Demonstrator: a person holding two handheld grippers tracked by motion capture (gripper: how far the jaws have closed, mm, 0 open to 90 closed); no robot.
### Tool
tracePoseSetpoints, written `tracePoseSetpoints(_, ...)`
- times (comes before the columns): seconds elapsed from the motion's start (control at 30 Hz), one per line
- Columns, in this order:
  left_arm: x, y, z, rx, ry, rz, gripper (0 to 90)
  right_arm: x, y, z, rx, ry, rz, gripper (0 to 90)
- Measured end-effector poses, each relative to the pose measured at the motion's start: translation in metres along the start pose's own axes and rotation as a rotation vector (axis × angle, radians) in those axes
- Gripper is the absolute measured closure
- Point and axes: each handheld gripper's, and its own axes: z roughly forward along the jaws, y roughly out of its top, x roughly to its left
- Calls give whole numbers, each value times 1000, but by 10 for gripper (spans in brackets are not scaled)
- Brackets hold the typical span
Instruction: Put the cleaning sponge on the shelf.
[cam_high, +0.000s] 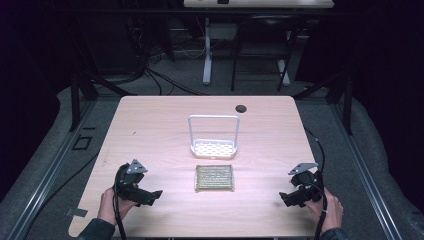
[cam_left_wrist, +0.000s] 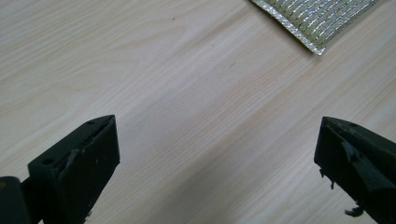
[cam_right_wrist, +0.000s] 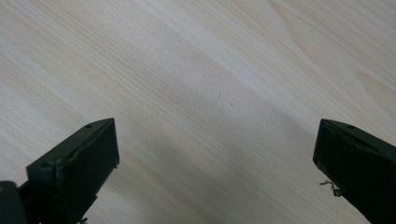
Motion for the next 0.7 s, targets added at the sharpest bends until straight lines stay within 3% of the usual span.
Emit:
tracePoseSetpoints(0.13,-6,7,1,-8,-11,24,1,1,0,3,2,7,-10,0)
tracePoseSetpoints(0.3,-14,18,5,-15,-30,53,0,-3,0,7,7,35,12,0)
tracePoseSetpoints(0.7,-34,36,16,-15,-84,121,0,-4,0,8,13,30,4,0)
